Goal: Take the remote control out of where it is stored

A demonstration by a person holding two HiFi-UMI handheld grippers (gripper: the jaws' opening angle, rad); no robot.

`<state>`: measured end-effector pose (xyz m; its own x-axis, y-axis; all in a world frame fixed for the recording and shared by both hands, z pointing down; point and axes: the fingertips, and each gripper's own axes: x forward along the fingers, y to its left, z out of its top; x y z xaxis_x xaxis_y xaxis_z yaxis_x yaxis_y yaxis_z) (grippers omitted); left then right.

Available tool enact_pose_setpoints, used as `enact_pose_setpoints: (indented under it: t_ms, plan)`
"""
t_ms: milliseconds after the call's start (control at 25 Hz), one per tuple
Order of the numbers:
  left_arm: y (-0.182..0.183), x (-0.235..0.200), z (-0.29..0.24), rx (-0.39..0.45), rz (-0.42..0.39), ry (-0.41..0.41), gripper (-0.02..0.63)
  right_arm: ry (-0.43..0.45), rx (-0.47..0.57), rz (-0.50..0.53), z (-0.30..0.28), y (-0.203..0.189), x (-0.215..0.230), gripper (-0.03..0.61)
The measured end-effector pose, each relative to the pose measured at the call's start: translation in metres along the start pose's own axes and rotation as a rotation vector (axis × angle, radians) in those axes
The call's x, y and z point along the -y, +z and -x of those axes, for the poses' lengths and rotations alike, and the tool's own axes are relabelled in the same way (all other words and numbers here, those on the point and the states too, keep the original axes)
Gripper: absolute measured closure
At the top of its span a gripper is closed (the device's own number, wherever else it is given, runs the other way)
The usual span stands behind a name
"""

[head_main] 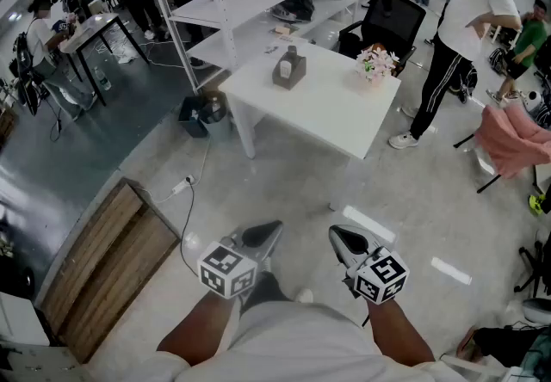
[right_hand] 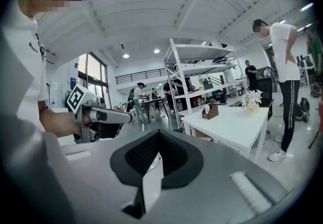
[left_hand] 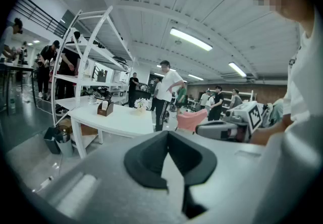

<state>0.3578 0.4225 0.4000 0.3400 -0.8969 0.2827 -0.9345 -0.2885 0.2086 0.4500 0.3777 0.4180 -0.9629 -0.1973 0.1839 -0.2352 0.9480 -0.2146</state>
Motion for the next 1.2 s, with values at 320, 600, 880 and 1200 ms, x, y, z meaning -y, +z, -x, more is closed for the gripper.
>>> enact_pose_setpoints:
  t_ms: [320, 600, 880, 1200]
  plan:
    - [0.001, 0.004, -0.001, 0.002, 0.0, -0.008, 0.612, 0.0, 0.0, 0.005, 0.005, 0.001, -0.004, 0.574]
    - [0.0, 0.005, 0.0, 0.0, -0.007, -0.014, 0.612, -0.007, 0.007, -0.012, 0.004, -0.001, -0.004, 0.574]
    - [-0.007, 0.003, 0.003, -0.004, 0.009, -0.021, 0.612, -0.014, 0.02, 0.0, 0.0, -0.003, -0.011, 0.571]
    - [-0.012, -0.007, 0.006, -0.015, 0.018, -0.012, 0.612, 0.024, -0.007, -0.014, -0.014, -0.007, -0.018, 0.572]
